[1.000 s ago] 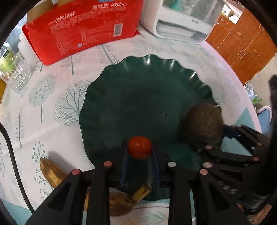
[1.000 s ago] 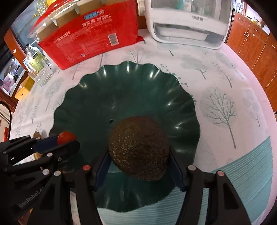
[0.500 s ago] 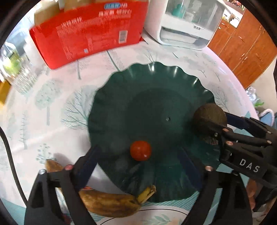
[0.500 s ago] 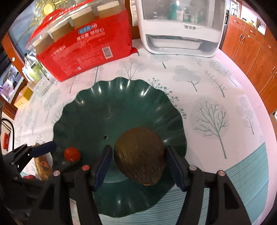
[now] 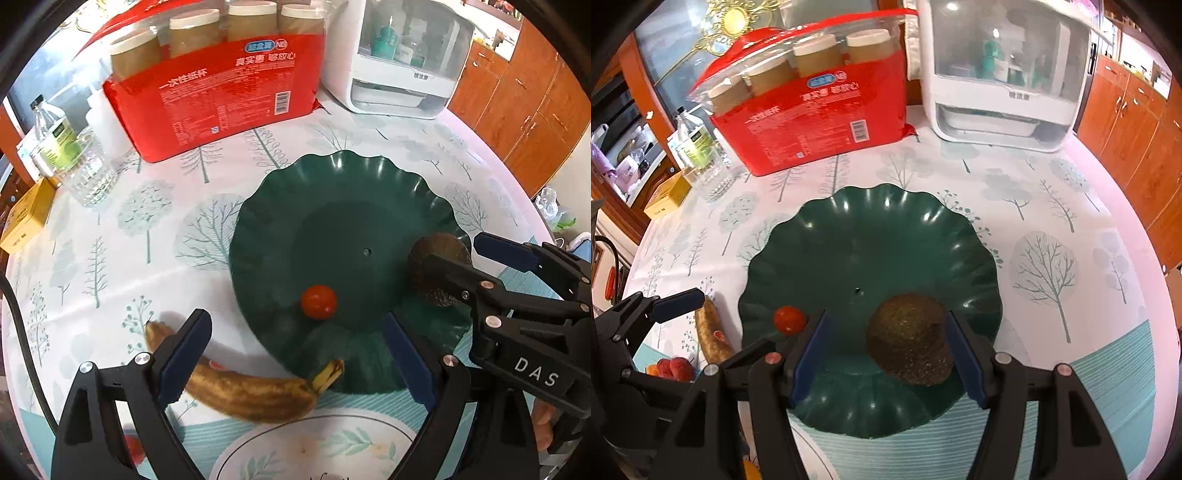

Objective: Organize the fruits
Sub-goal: 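Lower the avocado onto the green plate and open the right tool, then move both open tools back toward the white fruit plate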

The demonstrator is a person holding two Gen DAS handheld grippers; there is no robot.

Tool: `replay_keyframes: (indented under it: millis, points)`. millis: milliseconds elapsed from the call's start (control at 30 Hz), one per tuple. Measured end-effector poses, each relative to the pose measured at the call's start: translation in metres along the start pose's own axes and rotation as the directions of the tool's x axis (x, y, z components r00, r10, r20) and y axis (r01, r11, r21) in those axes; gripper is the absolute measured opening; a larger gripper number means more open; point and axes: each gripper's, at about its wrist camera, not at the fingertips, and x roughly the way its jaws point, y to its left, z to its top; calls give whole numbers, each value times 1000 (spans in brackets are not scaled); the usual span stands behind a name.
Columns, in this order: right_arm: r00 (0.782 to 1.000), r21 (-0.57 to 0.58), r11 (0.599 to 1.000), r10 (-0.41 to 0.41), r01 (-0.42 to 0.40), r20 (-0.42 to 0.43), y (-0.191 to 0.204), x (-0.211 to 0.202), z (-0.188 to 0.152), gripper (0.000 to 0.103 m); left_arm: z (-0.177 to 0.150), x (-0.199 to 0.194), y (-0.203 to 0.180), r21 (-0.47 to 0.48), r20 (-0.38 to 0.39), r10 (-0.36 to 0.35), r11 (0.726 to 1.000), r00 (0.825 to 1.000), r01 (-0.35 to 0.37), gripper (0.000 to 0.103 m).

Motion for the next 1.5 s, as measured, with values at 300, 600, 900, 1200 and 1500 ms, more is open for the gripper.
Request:
replay_keyframes:
  millis: [300,600,900,1200,1500]
  points:
    - [999,1,1000,17,-17,27,3,-24,-5,65,-14,-20,1,-27,-8,-12,1000,1000,12,93]
    - [996,-6,999,49,-48,81,3,-67,-15,65,-32,-67,-4,-54,58,0,999,998,4,93]
    - [992,-40,996,80,-77,101,8,-103,-37,65,-72,-121,-10,-82,150,39,996,988,-27,93]
    - [986,-93,989,127,-117,109,28,-133,-63,65,-115,-169,-8,-105,222,89,992,971,-67,93]
    - [978,-169,972,181,-162,101,59,-151,-83,65,-155,-202,14,-208,241,142,974,960,-92,93]
